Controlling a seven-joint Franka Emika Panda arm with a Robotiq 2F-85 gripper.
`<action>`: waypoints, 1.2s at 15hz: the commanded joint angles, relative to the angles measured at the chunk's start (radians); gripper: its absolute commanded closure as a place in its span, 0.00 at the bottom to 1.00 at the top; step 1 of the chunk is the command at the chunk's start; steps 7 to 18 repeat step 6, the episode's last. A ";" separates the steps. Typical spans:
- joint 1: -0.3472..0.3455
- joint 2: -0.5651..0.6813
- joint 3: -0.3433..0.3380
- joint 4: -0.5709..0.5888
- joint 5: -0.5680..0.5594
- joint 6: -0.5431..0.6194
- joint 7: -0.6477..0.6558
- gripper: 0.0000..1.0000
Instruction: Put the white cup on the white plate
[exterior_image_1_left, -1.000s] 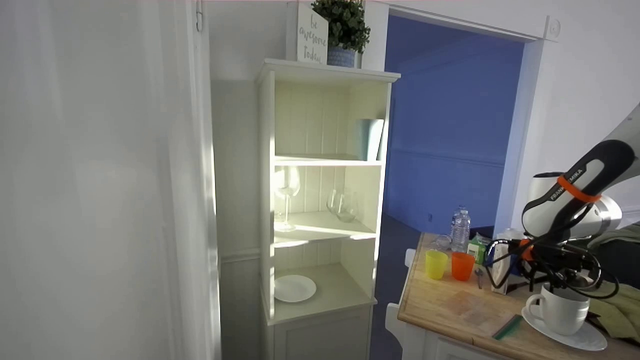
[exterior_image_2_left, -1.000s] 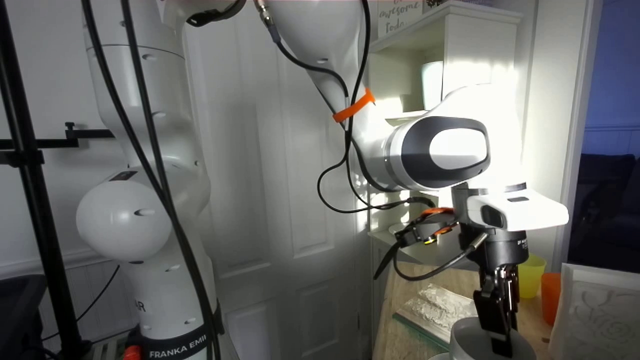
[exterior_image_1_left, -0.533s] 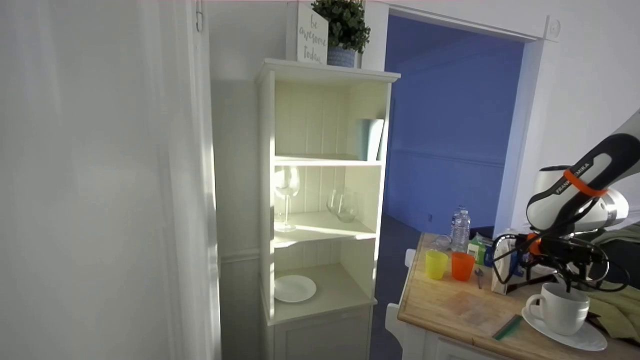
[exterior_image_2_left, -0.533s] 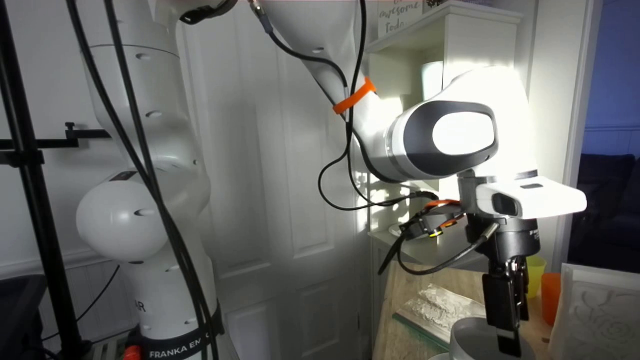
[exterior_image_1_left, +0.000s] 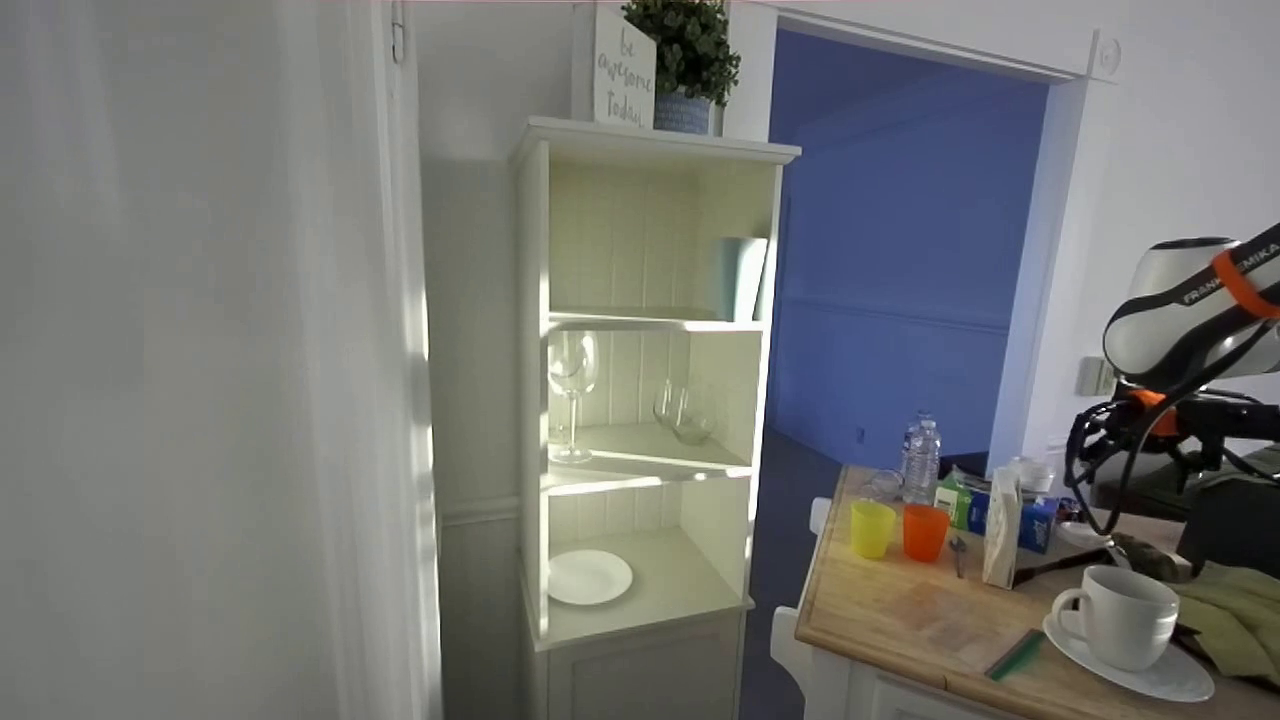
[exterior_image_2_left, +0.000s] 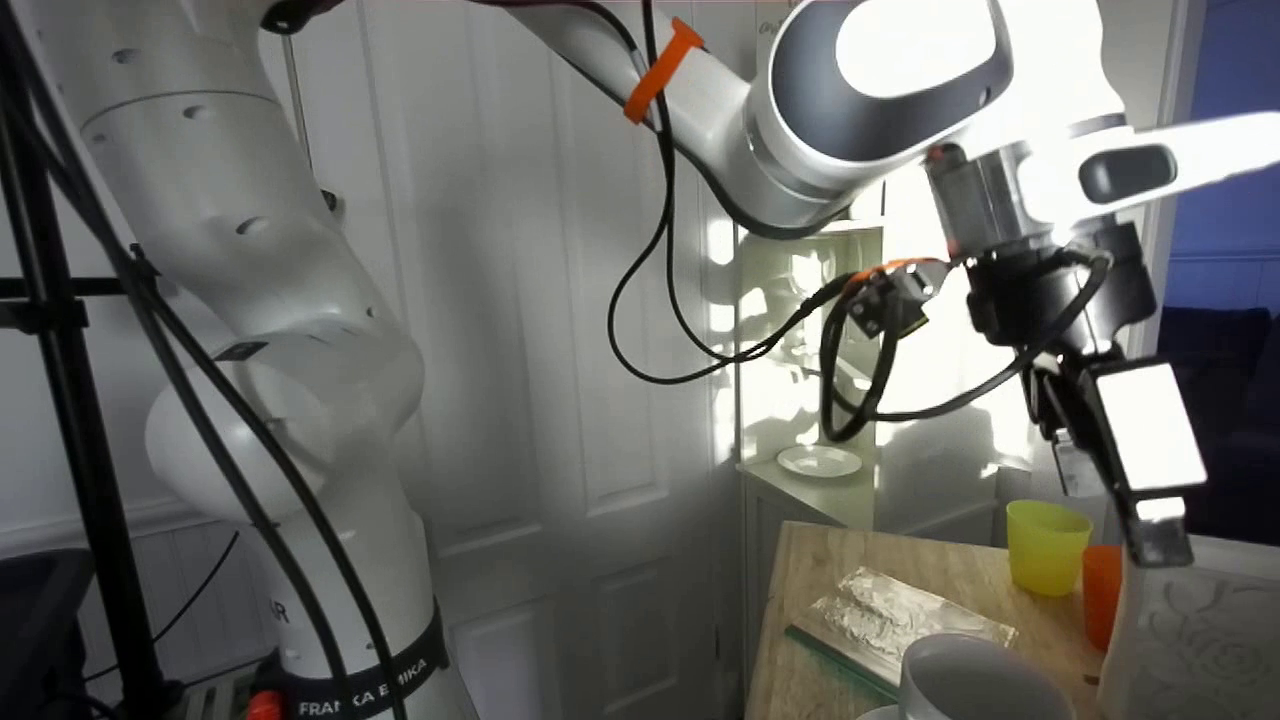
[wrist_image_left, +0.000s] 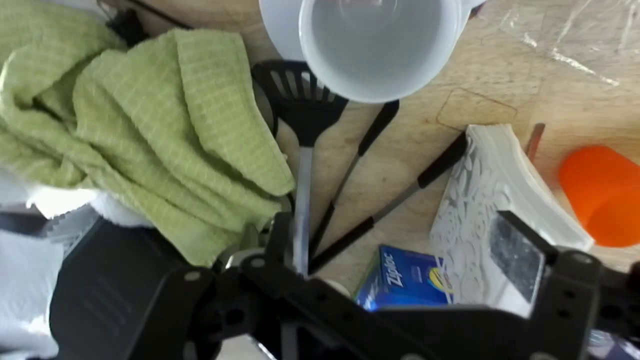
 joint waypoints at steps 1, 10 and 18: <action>-0.007 -0.137 0.008 -0.017 0.021 0.017 -0.191 0.00; -0.016 -0.151 0.025 -0.003 0.041 0.005 -0.286 0.00; -0.016 -0.151 0.025 -0.003 0.041 0.005 -0.286 0.00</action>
